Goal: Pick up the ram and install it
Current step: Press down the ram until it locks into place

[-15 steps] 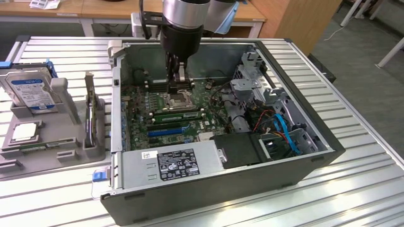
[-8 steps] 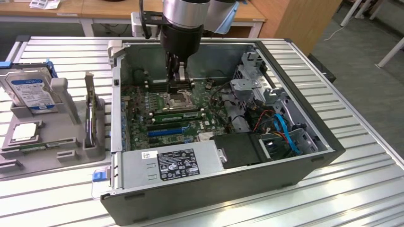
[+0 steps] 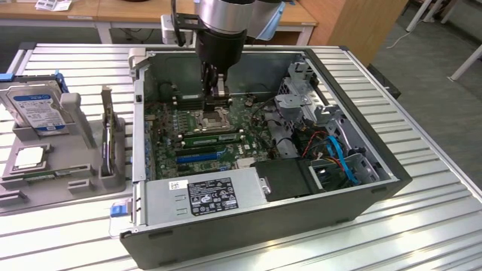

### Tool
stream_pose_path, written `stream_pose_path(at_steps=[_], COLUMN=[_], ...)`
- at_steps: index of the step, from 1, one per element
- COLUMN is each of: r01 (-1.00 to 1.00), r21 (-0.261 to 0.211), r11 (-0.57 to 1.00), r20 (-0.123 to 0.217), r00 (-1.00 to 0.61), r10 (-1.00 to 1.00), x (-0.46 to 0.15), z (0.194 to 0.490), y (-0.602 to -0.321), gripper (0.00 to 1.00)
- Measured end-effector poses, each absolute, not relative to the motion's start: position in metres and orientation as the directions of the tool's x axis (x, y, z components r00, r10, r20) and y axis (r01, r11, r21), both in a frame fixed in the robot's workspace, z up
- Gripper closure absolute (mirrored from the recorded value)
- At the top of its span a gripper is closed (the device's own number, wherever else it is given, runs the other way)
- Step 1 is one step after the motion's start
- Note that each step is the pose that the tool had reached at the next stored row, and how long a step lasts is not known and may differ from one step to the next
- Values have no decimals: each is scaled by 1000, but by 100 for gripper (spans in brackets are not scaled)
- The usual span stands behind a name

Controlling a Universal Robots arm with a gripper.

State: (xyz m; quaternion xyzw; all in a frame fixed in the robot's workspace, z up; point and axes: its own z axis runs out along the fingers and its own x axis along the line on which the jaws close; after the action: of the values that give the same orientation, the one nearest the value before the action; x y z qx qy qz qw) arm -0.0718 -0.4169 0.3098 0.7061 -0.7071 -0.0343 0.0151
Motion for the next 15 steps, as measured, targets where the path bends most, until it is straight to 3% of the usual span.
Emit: stream_pose_path(at_steps=[15], r01=[-998], r21=[70], r11=[0], r20=[-27], r00=[-2], r10=[-1000], x=[-48], z=[310], y=[-417], gripper=[90])
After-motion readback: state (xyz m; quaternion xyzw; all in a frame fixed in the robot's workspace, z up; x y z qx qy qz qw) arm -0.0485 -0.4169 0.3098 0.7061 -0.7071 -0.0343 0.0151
